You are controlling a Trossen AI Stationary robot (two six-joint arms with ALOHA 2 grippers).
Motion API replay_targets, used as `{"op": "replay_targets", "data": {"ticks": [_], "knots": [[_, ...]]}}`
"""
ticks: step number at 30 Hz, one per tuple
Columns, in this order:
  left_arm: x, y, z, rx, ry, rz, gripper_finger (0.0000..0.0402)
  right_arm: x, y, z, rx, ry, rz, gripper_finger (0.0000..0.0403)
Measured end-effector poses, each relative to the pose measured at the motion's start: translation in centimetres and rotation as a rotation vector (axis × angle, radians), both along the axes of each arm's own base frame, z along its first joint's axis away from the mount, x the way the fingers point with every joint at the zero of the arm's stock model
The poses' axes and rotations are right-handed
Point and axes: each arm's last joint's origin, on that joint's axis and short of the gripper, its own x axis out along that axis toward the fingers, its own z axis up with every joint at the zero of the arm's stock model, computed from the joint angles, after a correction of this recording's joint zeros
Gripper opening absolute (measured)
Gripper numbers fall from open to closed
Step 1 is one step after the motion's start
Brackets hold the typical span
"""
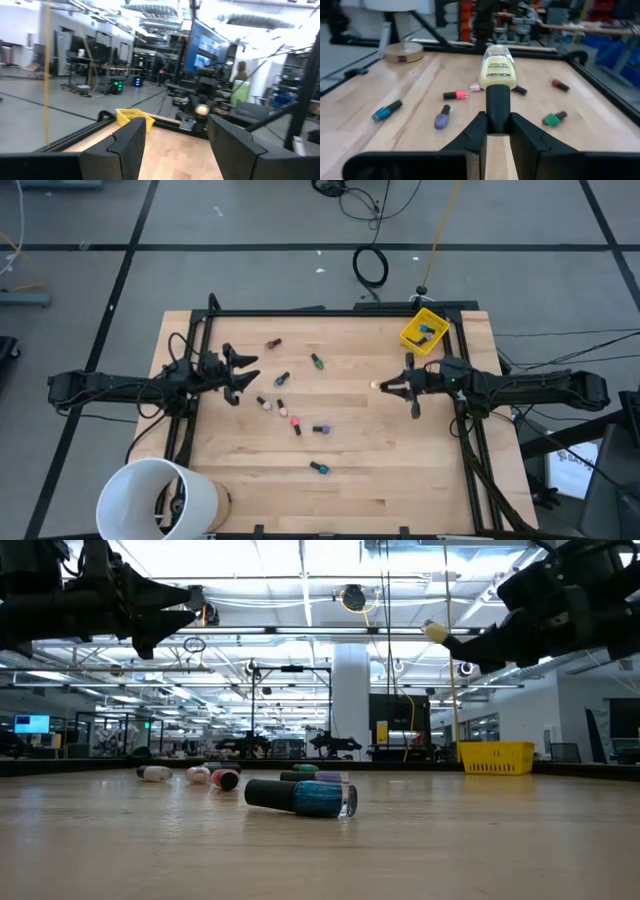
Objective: Pick & Place Nail Polish
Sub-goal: Put the yellow nail polish bottle into the yellow bin
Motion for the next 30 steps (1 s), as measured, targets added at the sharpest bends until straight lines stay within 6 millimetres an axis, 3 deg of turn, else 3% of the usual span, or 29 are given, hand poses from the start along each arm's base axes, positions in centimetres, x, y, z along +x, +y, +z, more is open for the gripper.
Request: {"op": "replay_targets", "data": {"ticks": [8, 18, 30], "knots": [[0.0, 0.1, -0.1, -0.013, 0.007, 0.039, 0.0209, -0.4, 0.1, 0.1, -0.068, -0.007, 0.011, 0.0049], [0.0, 0.1, -0.1, -0.014, 0.008, 0.039, 0.0209, 0.0, 0.2, 0.8, -0.237, 0.005, -0.132, 0.0049], [0.0, 0.1, -0.1, -0.014, 0.007, 0.039, 0.0209, 3.0, 1.0, 2.9, -0.381, 0.101, -0.281, 0.0049]]}}
